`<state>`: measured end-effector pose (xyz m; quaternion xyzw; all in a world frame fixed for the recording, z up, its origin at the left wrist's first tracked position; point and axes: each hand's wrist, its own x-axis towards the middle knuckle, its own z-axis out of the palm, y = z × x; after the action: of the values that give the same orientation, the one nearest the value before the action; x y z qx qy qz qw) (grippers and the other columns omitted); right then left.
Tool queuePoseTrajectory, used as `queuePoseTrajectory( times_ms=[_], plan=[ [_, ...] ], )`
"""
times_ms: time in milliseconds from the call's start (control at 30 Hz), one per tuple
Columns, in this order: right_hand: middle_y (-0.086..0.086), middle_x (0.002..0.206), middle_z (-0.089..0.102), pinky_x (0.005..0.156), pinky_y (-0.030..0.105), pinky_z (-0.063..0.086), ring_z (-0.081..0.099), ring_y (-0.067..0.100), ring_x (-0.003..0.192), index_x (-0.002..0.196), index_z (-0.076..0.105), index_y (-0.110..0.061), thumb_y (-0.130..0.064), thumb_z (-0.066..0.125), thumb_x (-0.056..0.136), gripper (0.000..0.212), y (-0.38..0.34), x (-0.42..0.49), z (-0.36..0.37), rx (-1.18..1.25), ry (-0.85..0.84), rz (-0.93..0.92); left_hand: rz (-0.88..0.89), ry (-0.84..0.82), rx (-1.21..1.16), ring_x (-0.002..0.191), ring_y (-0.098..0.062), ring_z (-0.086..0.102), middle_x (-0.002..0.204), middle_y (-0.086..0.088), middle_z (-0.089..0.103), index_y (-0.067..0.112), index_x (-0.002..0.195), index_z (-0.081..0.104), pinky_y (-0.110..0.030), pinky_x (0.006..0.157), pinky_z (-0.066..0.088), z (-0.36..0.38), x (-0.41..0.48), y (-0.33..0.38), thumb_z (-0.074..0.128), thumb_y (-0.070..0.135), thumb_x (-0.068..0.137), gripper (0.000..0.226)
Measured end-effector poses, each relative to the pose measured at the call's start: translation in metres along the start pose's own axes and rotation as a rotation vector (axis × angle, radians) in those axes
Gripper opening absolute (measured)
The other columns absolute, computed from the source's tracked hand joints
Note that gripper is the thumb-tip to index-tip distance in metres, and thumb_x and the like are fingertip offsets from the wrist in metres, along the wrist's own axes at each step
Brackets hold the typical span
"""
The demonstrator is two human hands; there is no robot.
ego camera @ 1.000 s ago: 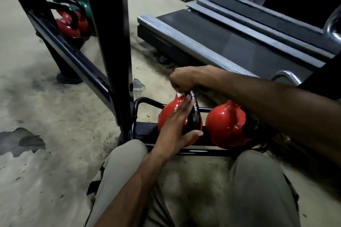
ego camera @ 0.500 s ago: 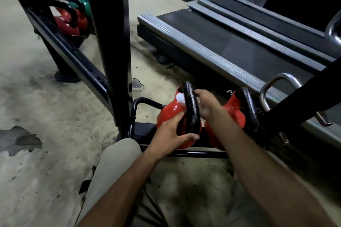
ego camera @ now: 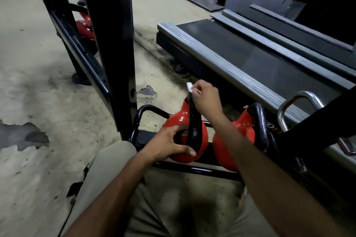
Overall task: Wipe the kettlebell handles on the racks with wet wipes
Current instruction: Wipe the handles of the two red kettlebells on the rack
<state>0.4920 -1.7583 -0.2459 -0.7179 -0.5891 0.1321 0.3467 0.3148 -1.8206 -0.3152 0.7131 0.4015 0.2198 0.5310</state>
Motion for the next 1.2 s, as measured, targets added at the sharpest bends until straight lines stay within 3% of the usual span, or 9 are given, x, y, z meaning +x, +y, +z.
queuePoseTrajectory(
  times_ms=[167, 367, 433, 533, 667, 800, 933, 1067, 1200],
  plan=[
    [0.007, 0.071, 0.059, 0.064, 0.038, 0.054, 0.059, 0.034, 0.075, 0.072, 0.060, -0.013, -0.017, 0.054, 0.085, 0.015, -0.039, 0.023, -0.012, -0.816, -0.672, -0.482, -0.043, 0.005, 0.006, 0.118, 0.007, 0.062, 0.112, 0.033, 0.069, 0.060, 0.108, 0.062, -0.033, 0.110, 0.048, 0.001, -0.002, 0.001, 0.097, 0.042, 0.062, 0.061],
    [0.004, 0.100, 0.071, 0.074, 0.039, 0.056, 0.066, 0.029, 0.096, 0.095, 0.072, -0.015, -0.030, 0.043, 0.088, 0.033, -0.023, -0.010, -0.043, -0.619, -0.516, -0.587, -0.045, 0.011, -0.028, 0.114, 0.011, 0.062, 0.108, 0.038, 0.069, 0.057, 0.104, 0.065, -0.028, 0.107, 0.049, 0.002, -0.003, 0.002, 0.098, 0.034, 0.063, 0.058],
    [-0.004, 0.119, 0.074, 0.089, 0.034, 0.056, 0.068, 0.018, 0.110, 0.108, 0.076, -0.019, -0.023, 0.050, 0.094, 0.030, 0.004, -0.027, -0.039, -0.245, -0.252, -0.455, -0.024, 0.007, -0.030, 0.116, 0.009, 0.062, 0.114, 0.032, 0.071, 0.052, 0.112, 0.067, -0.030, 0.110, 0.048, 0.001, -0.002, 0.003, 0.098, 0.035, 0.063, 0.061],
    [-0.003, 0.096, 0.078, 0.077, 0.029, 0.059, 0.073, 0.011, 0.086, 0.103, 0.079, -0.013, -0.013, 0.065, 0.097, 0.015, 0.024, -0.052, -0.020, 0.407, 0.070, 0.038, 0.010, 0.008, -0.035, 0.117, 0.005, 0.064, 0.118, 0.024, 0.073, 0.041, 0.122, 0.069, -0.030, 0.110, 0.048, 0.000, -0.002, 0.004, 0.098, 0.032, 0.064, 0.065],
    [0.016, 0.076, 0.069, 0.051, 0.027, 0.057, 0.068, 0.017, 0.059, 0.111, 0.061, 0.023, 0.005, 0.044, 0.099, 0.028, 0.013, -0.045, 0.004, 1.215, -0.127, 0.730, 0.019, 0.024, -0.024, 0.117, 0.003, 0.065, 0.118, 0.022, 0.073, 0.036, 0.125, 0.070, -0.033, 0.110, 0.049, 0.001, -0.002, 0.003, 0.098, 0.034, 0.063, 0.067],
    [0.018, 0.078, 0.073, 0.060, 0.031, 0.064, 0.073, 0.024, 0.066, 0.098, 0.067, 0.012, 0.007, 0.042, 0.099, 0.025, 0.005, -0.030, 0.011, 1.519, -0.261, 1.037, 0.026, 0.033, -0.011, 0.116, 0.007, 0.064, 0.118, 0.025, 0.072, 0.036, 0.129, 0.066, -0.027, 0.108, 0.048, 0.002, -0.002, 0.006, 0.098, 0.031, 0.065, 0.072],
    [0.022, 0.082, 0.071, 0.061, 0.034, 0.063, 0.071, 0.027, 0.067, 0.098, 0.068, 0.010, 0.003, 0.055, 0.094, 0.016, 0.010, -0.042, 0.014, 1.348, -0.048, 0.903, 0.000, 0.010, 0.018, 0.119, 0.002, 0.063, 0.122, 0.022, 0.071, 0.044, 0.128, 0.064, -0.038, 0.110, 0.050, 0.000, 0.000, 0.003, 0.097, 0.047, 0.061, 0.075],
    [0.004, 0.086, 0.074, 0.078, 0.037, 0.058, 0.069, 0.017, 0.079, 0.085, 0.074, -0.014, -0.011, 0.071, 0.086, 0.005, 0.015, -0.035, 0.016, 0.688, 0.274, 0.291, -0.021, -0.001, 0.001, 0.119, 0.005, 0.062, 0.122, 0.025, 0.070, 0.044, 0.126, 0.064, -0.037, 0.111, 0.048, -0.001, 0.001, 0.002, 0.098, 0.043, 0.060, 0.074],
    [0.006, 0.100, 0.063, 0.073, 0.037, 0.052, 0.061, 0.025, 0.100, 0.088, 0.072, -0.006, -0.007, 0.062, 0.086, 0.010, -0.019, -0.019, 0.000, -0.376, -0.142, -0.332, -0.047, 0.001, -0.028, 0.119, 0.005, 0.063, 0.121, 0.026, 0.071, 0.050, 0.118, 0.064, -0.038, 0.112, 0.048, 0.000, 0.003, 0.000, 0.099, 0.042, 0.057, 0.072]
  ],
)
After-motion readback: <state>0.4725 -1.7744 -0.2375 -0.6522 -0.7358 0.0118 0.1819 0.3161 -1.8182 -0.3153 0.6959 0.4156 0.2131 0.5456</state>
